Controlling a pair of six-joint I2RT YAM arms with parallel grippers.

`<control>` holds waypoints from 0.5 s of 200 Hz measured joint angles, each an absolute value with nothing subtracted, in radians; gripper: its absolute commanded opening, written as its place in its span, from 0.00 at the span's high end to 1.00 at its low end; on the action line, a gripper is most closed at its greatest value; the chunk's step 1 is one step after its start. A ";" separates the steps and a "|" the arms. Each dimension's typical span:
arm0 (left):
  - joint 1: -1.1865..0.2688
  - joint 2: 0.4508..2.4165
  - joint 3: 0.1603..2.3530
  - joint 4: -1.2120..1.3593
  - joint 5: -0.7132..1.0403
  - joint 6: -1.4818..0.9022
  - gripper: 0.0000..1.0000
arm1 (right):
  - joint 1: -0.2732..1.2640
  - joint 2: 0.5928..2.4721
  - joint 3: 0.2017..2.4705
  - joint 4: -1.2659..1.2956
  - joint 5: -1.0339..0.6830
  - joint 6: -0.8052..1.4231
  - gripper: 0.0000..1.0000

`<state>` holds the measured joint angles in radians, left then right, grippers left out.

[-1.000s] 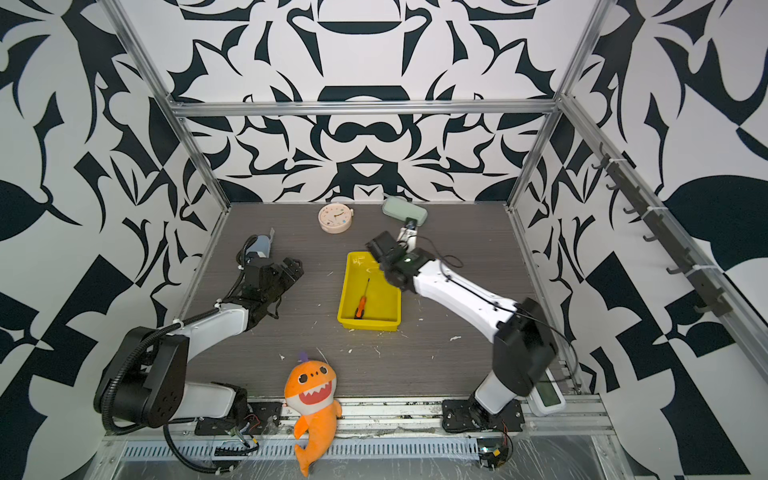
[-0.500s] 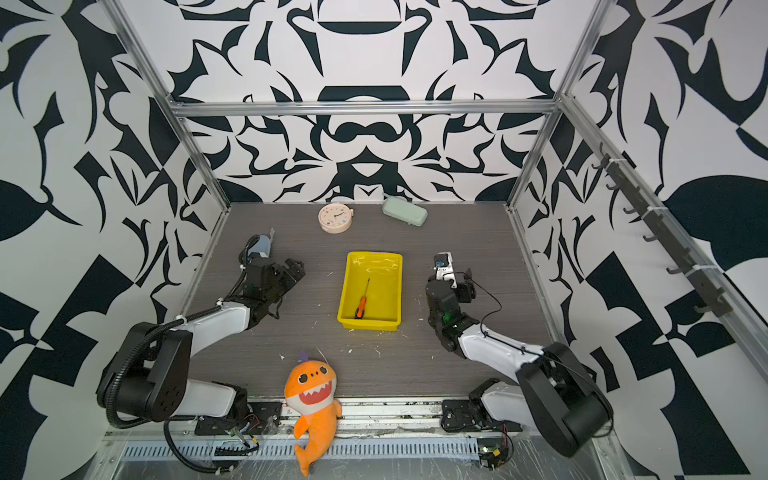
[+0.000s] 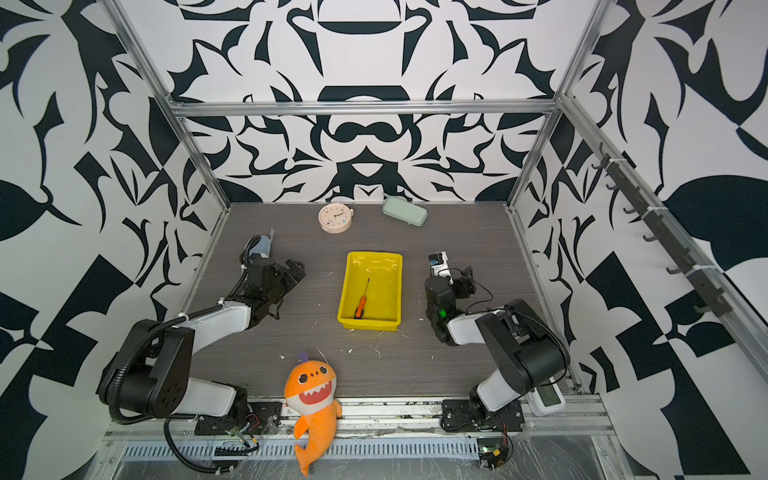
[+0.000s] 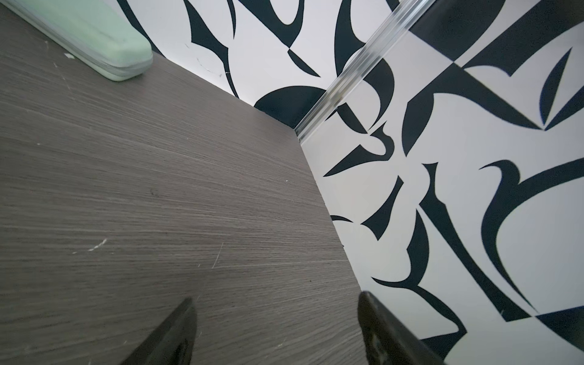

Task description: Put the screwdriver in the bin

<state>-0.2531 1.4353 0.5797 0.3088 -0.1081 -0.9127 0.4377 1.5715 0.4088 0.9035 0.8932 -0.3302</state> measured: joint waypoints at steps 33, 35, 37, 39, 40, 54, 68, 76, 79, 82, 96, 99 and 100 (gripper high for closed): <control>-0.252 1.453 0.598 0.310 -0.104 -0.913 0.00 | 0.429 1.588 0.402 0.933 0.878 -0.262 0.16; -0.252 1.453 0.598 0.310 -0.104 -0.913 0.00 | 0.426 1.589 0.402 0.936 0.876 -0.258 0.16; -0.252 1.454 0.598 0.310 -0.104 -0.913 0.00 | 0.425 1.591 0.402 0.938 0.875 -0.255 0.16; -0.252 1.455 0.598 0.310 -0.103 -0.913 0.00 | 0.423 1.592 0.402 0.942 0.875 -0.251 0.16; -0.252 1.455 0.598 0.310 -0.103 -0.913 0.00 | 0.422 1.593 0.402 0.945 0.875 -0.249 0.16; -0.252 1.463 0.598 0.310 -0.099 -0.913 0.01 | 0.408 1.615 0.402 0.981 0.876 -0.237 0.15; -0.252 1.469 0.598 0.309 -0.095 -0.913 0.01 | 0.398 1.632 0.402 0.986 0.876 -0.219 0.14; -0.251 1.469 0.598 0.310 -0.092 -0.913 0.00 | 0.389 1.631 0.402 0.979 0.873 -0.205 0.12; -0.251 1.470 0.598 0.310 -0.091 -0.913 0.00 | 0.384 1.630 0.402 0.976 0.872 -0.201 0.12; -0.251 1.470 0.598 0.309 -0.090 -0.913 0.01 | 0.379 1.628 0.403 0.973 0.871 -0.193 0.11; -0.251 1.473 0.601 0.309 -0.085 -0.913 0.01 | 0.358 1.624 0.416 0.931 0.864 -0.159 0.10; -0.251 1.475 0.602 0.309 -0.084 -0.913 0.00 | 0.352 1.624 0.420 0.920 0.863 -0.152 0.10; -0.251 1.476 0.602 0.309 -0.083 -0.913 0.00 | 0.351 1.624 0.422 0.917 0.862 -0.151 0.10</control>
